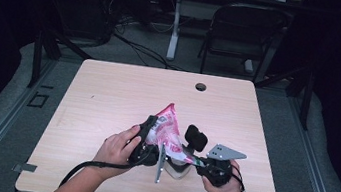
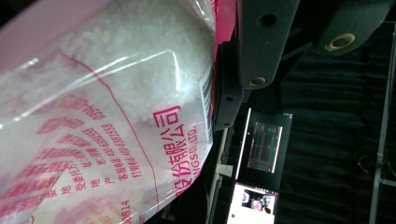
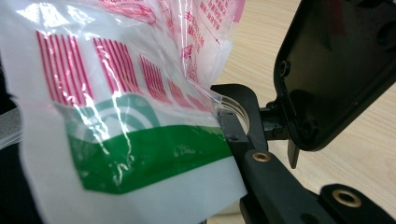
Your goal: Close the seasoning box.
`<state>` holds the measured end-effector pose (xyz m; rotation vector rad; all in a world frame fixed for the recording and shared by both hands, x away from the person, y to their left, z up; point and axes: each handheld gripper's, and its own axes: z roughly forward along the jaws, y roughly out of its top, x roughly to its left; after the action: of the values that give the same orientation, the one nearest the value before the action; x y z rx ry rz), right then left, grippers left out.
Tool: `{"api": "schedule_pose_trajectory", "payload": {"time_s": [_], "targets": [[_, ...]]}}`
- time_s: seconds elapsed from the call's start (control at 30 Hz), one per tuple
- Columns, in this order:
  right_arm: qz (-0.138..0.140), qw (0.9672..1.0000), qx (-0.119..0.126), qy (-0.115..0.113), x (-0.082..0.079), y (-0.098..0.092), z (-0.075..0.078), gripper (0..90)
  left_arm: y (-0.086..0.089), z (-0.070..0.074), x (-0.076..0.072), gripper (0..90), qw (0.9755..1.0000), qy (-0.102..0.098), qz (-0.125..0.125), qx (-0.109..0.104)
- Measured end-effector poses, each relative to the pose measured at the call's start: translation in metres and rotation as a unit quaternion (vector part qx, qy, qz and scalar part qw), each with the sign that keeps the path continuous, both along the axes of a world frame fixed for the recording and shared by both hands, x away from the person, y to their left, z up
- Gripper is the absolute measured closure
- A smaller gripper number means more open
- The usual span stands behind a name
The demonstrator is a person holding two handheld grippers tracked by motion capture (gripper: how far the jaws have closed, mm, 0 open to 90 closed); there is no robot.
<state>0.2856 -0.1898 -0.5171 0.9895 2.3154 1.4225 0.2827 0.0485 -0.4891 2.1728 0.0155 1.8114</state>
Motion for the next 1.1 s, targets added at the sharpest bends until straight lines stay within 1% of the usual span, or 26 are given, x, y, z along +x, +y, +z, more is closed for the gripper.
{"api": "schedule_pose_trajectory", "payload": {"time_s": [0.23, 0.37, 0.4, 0.5, 0.53, 0.77, 0.8, 0.93, 0.97, 1.1], "targets": [[0.000, 1.0000, -0.003, 0.000, 0.0005, -0.0009, -0.0002, 89.7, -0.0010, 0.0010, -0.0007, 61.2, 1.0000, -0.001, 0.000, 0.003], [-0.001, 1.0000, -0.003, 0.001, 0.0008, -0.0009, -0.0007, 89.7, -0.0015, 0.0006, -0.0008, 61.1, 1.0000, 0.001, 0.000, 0.003], [-0.001, 1.0000, -0.004, 0.001, 0.0009, -0.0009, -0.0009, 89.7, -0.0017, 0.0009, -0.0008, 61.1, 1.0000, -0.002, -0.001, 0.004], [-0.002, 1.0000, -0.004, 0.003, 0.0012, -0.0011, -0.0012, 89.7, -0.0020, 0.0002, -0.0009, 60.9, 1.0000, 0.000, -0.002, 0.002], [-0.003, 1.0000, -0.004, 0.003, 0.0013, -0.0012, -0.0013, 89.7, -0.0021, 0.0006, -0.0009, 60.9, 1.0000, -0.004, -0.003, 0.004], [-0.001, 1.0000, -0.006, 0.003, 0.0020, -0.0014, -0.0018, 89.7, -0.0025, 0.0009, -0.0014, 60.8, 1.0000, -0.003, -0.003, 0.004], [-0.002, 1.0000, -0.003, 0.003, 0.0019, -0.0010, -0.0022, 89.8, -0.0026, 0.0009, -0.0015, 60.8, 1.0000, -0.003, -0.003, 0.005], [-0.003, 1.0000, -0.004, 0.003, 0.0020, -0.0011, -0.0023, 89.7, -0.0031, 0.0017, -0.0018, 60.8, 1.0000, -0.003, -0.002, 0.008], [-0.003, 1.0000, -0.003, 0.003, 0.0020, -0.0011, -0.0023, 89.7, -0.0032, 0.0022, -0.0017, 60.8, 0.9999, -0.006, -0.004, 0.011], [-0.002, 1.0000, -0.004, 0.003, 0.0021, -0.0010, -0.0024, 89.8, -0.0033, 0.0029, -0.0017, 60.8, 0.9999, -0.005, -0.005, 0.011]]}}
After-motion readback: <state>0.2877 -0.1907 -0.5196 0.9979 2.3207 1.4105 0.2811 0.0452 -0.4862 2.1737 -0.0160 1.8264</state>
